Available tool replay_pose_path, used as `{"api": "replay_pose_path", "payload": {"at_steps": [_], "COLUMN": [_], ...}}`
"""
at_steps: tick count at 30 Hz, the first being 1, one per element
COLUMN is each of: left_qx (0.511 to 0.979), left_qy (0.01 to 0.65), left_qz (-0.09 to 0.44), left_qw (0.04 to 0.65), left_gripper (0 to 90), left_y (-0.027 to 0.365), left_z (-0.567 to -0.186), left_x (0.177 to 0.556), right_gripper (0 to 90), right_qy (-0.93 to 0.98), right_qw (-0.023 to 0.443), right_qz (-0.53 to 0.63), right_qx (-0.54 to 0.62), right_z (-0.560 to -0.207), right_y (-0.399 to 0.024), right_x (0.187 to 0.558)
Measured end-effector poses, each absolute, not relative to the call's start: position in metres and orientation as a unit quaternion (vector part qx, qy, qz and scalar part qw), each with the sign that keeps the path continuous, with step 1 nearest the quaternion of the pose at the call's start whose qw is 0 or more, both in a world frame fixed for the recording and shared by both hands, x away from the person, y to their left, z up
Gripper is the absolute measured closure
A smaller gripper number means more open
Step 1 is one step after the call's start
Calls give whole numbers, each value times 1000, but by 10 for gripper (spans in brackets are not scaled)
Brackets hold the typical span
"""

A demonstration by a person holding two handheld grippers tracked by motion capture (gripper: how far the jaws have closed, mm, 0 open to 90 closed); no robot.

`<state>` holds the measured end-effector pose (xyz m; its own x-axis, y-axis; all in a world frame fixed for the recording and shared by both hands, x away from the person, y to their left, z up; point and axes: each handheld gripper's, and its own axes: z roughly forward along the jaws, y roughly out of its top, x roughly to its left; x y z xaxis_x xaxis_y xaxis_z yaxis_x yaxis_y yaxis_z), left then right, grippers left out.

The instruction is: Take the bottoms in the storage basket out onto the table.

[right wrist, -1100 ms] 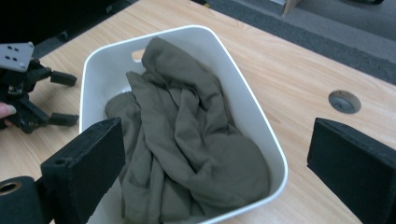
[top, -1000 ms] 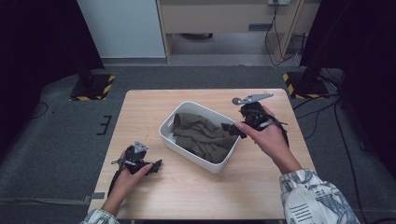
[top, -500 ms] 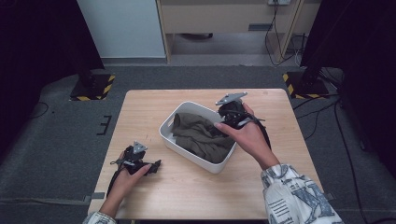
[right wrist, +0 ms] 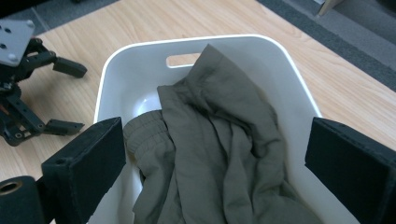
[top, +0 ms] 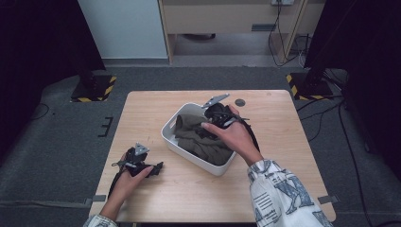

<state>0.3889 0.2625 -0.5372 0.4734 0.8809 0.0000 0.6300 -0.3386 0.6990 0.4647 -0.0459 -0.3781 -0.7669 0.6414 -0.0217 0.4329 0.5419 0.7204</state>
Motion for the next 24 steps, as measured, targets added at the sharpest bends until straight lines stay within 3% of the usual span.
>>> {"api": "replay_pose_path", "payload": {"at_steps": [24], "left_qx": [796], "left_qy": [474], "left_qz": [192], "left_qw": [323], "left_gripper": [0], "left_y": [263], "left_z": [-537], "left_x": [388], "right_gripper": [47], "right_qy": [891], "right_qw": [93], "right_qz": [320], "right_qx": [309], "right_z": [-446], "right_y": [-21], "right_x": [486]}}
